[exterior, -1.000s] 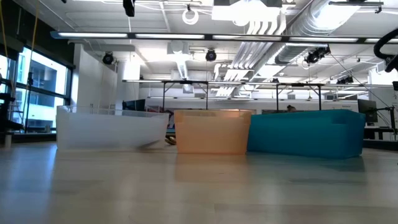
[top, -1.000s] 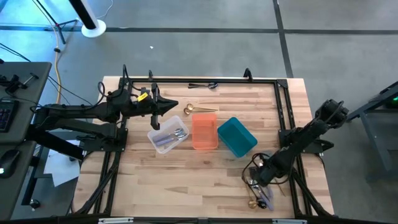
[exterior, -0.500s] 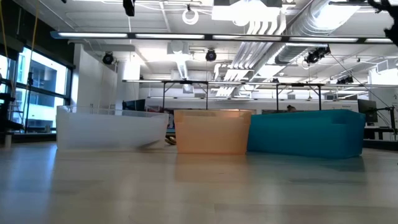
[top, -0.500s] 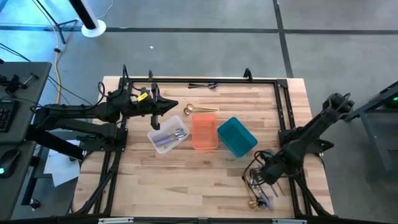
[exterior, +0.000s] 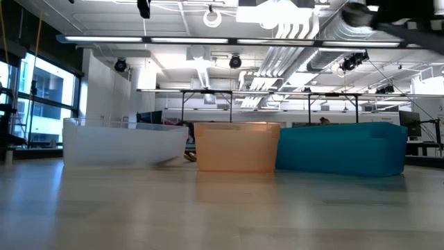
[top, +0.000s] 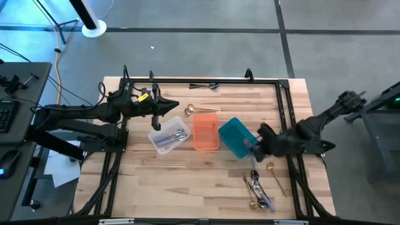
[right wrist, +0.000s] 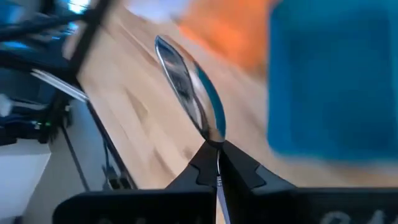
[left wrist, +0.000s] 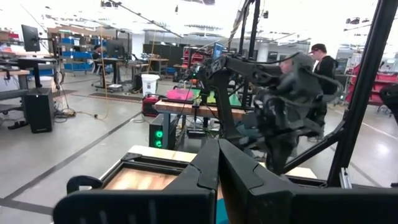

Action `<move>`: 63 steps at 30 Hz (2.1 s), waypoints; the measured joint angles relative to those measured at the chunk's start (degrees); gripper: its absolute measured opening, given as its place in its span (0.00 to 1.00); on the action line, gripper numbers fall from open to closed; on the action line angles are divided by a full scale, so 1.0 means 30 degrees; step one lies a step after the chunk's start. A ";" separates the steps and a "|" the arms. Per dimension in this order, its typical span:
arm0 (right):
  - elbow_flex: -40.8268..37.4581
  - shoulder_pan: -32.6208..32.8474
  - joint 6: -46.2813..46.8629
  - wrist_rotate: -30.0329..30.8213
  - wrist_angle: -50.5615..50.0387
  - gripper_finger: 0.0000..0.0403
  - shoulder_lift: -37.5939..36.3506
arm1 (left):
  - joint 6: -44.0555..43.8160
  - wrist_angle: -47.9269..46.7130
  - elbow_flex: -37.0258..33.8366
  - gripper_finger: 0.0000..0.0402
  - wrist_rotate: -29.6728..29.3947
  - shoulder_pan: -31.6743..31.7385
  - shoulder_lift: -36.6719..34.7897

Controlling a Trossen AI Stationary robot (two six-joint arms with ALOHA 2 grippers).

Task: Sort silverware by color (type)
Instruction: Put the purple spoon into the white bin

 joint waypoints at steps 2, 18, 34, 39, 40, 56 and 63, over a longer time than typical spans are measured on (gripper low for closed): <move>0.0000 -0.1548 -0.3426 -0.0200 0.1790 0.00 0.0067 | -0.0267 0.0028 0.0002 0.00 0.0000 0.0000 0.0002; 0.0086 -1.1002 -1.7343 -0.8096 1.7794 0.00 0.3532 | -0.1641 -0.0638 0.1735 0.00 0.0136 -0.0102 0.1415; 0.5013 -1.2461 -2.0350 -0.9831 1.2940 0.00 0.5667 | -0.2751 -0.1752 0.2172 0.00 0.0889 -0.0146 0.2703; 0.5013 -1.2649 -2.0213 -1.0191 1.2946 0.00 0.5762 | -0.1571 -0.1705 0.2171 0.00 0.0889 -0.0146 0.2703; 0.5013 -1.2649 -2.0228 -1.0191 1.2957 0.00 0.5769 | -0.1506 -0.1700 0.2169 0.00 0.0889 -0.0146 0.2699; 0.5013 -1.2649 -2.0206 -1.0046 1.3015 0.00 0.5762 | -0.2282 -0.1725 0.2173 0.07 0.0572 -0.0138 0.2952; 0.5013 -1.2649 -2.0060 -1.0046 1.3139 0.00 0.5841 | -0.3622 -0.0423 0.2183 0.36 0.0593 -0.0138 0.4559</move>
